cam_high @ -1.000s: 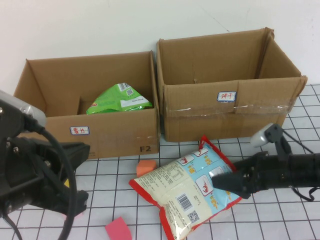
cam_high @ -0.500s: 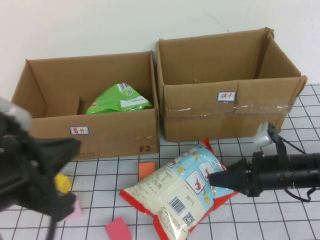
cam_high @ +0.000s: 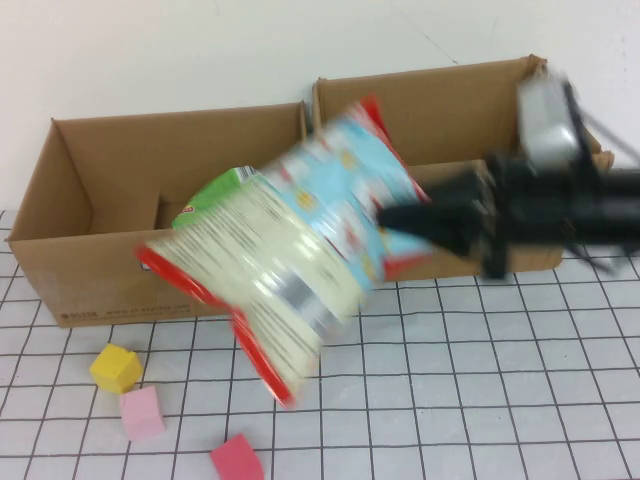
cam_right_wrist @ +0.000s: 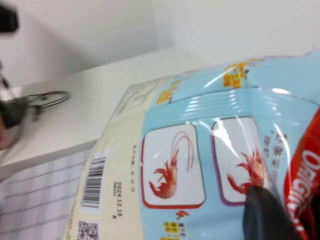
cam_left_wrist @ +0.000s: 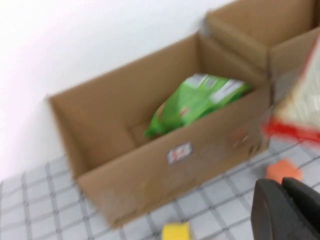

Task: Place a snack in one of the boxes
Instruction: Place the potato chip in the potato chip box

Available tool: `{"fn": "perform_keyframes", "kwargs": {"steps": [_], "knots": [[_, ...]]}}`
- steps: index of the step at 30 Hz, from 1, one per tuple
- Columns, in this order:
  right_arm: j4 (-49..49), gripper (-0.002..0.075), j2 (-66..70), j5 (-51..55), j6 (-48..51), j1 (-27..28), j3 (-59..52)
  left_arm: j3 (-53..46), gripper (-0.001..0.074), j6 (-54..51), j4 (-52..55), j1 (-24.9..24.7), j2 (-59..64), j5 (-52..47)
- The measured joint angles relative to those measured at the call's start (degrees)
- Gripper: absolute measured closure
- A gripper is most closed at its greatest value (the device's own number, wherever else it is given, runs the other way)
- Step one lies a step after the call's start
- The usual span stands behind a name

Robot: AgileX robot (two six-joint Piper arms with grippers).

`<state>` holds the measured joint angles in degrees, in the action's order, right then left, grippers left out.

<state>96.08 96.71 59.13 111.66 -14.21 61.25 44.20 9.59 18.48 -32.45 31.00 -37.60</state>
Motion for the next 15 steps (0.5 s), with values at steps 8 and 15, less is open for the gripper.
{"fn": "perform_keyframes", "kwargs": {"steps": [8,15], "knots": [[0.00,0.0636,6.20,-22.23,-5.67,-11.78,23.87,0.00,0.0736,2.86,5.86,0.00,-4.49,-9.17],[0.31,0.0637,21.15,-28.86,-10.90,-15.70,45.27,0.00,0.0736,3.89,8.62,0.00,-6.37,-15.10]]}}
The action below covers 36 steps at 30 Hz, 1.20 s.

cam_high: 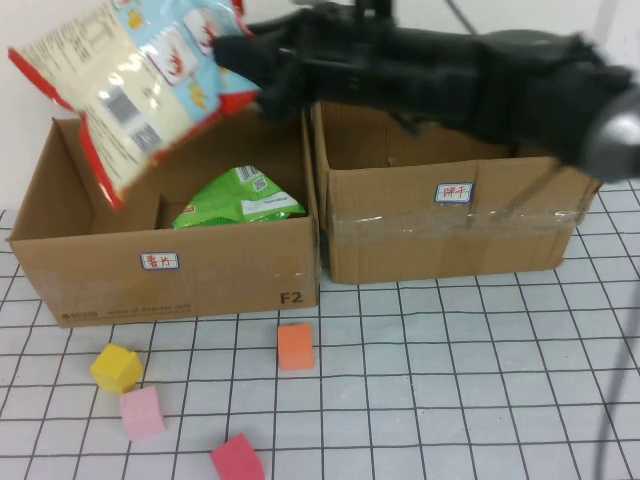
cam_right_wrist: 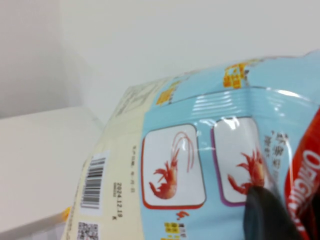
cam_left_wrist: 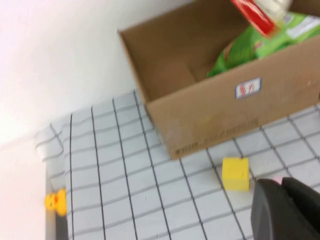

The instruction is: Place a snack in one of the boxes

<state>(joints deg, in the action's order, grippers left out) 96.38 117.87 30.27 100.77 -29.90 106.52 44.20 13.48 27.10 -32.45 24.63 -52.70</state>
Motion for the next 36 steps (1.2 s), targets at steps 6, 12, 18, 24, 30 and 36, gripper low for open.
{"fn": "perform_keyframes", "kwargs": {"steps": [6,12,18,24,30,36], "knots": [[0.53,0.0406,14.63,-4.81,-3.31,-1.84,16.91,0.00,0.0736,0.35,0.03,0.00,0.00,-1.85],[0.53,0.0072,20.75,-5.16,-13.04,-1.26,22.62,0.00,0.0736,1.56,0.49,0.00,0.00,-1.91],[-11.09,0.0325,17.07,7.15,-23.37,0.97,23.11,0.00,0.0736,7.47,3.06,0.00,-0.31,-1.19],[-40.38,0.0683,7.07,25.68,-35.45,1.15,23.57,0.00,0.0736,10.33,4.26,0.00,-2.08,7.47],[-67.92,0.0715,-0.84,37.64,-48.96,1.15,23.71,-2.70,0.0736,14.02,4.46,0.00,-2.28,13.38],[-85.77,0.0718,-7.32,39.17,-56.59,1.15,19.11,-10.78,0.0736,16.81,4.35,0.00,-3.85,24.04]]}}
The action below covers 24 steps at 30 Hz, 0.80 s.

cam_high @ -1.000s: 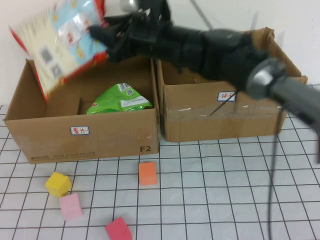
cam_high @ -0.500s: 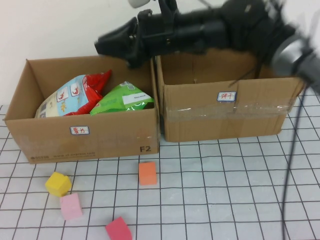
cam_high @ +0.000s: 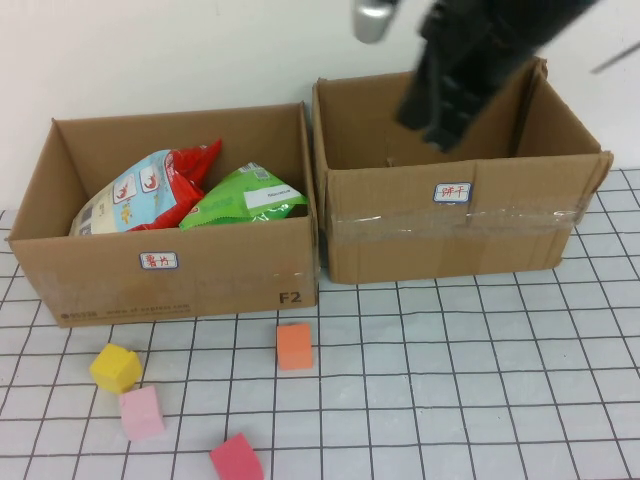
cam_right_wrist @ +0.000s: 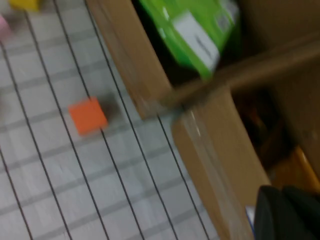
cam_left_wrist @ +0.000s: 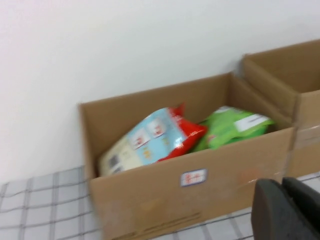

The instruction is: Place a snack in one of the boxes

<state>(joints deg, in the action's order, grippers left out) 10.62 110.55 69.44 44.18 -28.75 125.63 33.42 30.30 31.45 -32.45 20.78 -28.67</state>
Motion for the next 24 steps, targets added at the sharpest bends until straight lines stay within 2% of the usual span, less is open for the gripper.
{"fn": "perform_keyframes", "kwargs": {"steps": [4,11,24], "knots": [[-5.83,0.0718,-5.97,-2.97,-2.47,0.23,-10.26,-5.45,0.0736,2.11,0.00,0.00,-2.45,5.32],[-7.08,0.0718,-22.94,-16.10,-5.20,0.34,-36.40,-12.14,0.0736,3.39,0.00,0.00,-6.89,5.96],[-7.08,0.0719,-61.15,-34.87,-13.08,0.34,-81.53,-14.43,0.0736,4.17,1.73,0.00,-7.43,6.40]]}}
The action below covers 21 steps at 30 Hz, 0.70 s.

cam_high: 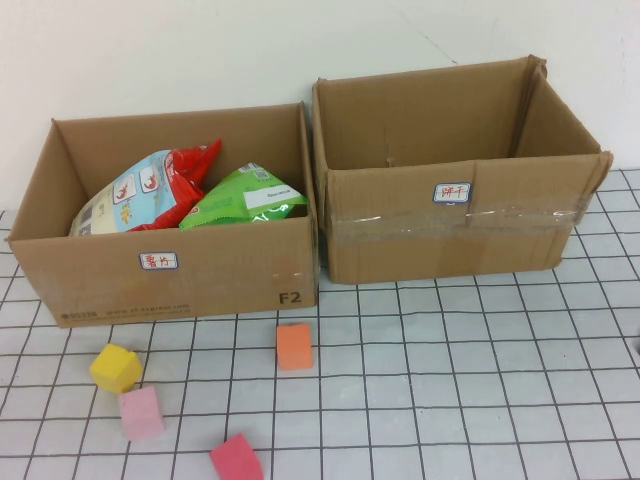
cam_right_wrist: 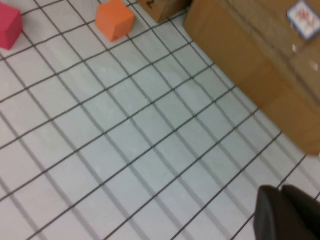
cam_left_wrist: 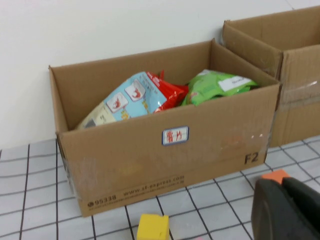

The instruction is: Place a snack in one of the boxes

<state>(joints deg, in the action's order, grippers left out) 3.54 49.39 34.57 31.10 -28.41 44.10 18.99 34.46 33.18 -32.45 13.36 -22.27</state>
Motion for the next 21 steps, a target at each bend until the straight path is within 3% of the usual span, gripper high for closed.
{"fn": "perform_keyframes", "kwargs": {"steps": [9,21], "knots": [[-0.43,0.0720,-23.61,-3.51,-5.27,0.00,-21.76,0.02,0.0736,0.00,0.22,0.00,0.00,0.14],[-1.17,0.0720,-31.98,0.29,-5.60,0.00,-25.23,0.02,0.0736,0.00,0.22,0.00,0.00,0.14]]}}
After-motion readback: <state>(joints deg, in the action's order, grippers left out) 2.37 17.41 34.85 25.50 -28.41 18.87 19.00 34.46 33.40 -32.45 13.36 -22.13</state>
